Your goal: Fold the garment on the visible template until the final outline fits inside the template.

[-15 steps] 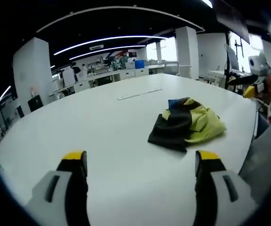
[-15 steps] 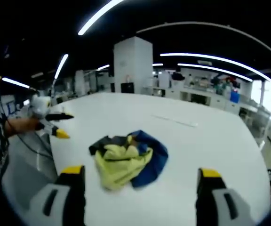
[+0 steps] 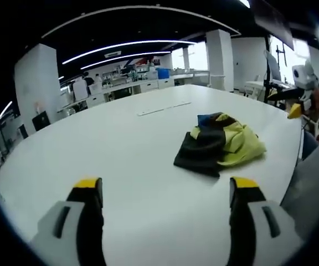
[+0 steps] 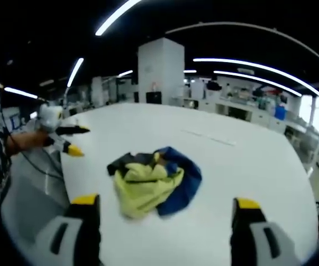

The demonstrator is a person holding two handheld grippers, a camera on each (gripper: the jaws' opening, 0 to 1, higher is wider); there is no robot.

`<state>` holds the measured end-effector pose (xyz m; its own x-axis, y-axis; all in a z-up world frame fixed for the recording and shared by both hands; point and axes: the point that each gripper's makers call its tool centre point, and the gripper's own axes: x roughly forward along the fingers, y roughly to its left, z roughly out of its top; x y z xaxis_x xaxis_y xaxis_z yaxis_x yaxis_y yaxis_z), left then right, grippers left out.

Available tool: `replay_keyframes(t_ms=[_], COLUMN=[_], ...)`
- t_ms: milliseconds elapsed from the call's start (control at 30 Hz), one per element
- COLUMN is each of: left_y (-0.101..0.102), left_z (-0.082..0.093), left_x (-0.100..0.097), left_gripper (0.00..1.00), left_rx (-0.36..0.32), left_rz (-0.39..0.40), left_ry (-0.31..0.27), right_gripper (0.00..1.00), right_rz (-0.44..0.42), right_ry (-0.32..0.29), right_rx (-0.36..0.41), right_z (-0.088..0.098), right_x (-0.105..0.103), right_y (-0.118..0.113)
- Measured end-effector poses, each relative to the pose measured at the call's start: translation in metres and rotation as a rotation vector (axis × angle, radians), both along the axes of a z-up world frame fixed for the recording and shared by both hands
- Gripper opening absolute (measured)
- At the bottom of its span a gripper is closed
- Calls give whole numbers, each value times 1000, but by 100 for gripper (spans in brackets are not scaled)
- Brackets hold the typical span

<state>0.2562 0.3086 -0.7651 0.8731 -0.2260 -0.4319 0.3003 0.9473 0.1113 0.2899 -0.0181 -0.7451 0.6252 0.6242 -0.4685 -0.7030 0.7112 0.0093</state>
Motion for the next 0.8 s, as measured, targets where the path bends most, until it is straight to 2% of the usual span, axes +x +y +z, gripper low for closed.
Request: replay_keyframes(t_ms=[600,800], left_y=[-9,-9], left_z=[-3,-6], left_x=[-4,-5], left_gripper=[89,89], left_rx=[-11,9], left_rz=[-21,-33], left_ry=[26,33], right_gripper=[99,99], right_rz=[-17,-10], right_ry=[-7,-6], right_rx=[12,15], right_z=[2,2], right_x=[0,0], right_y=[-4,-3])
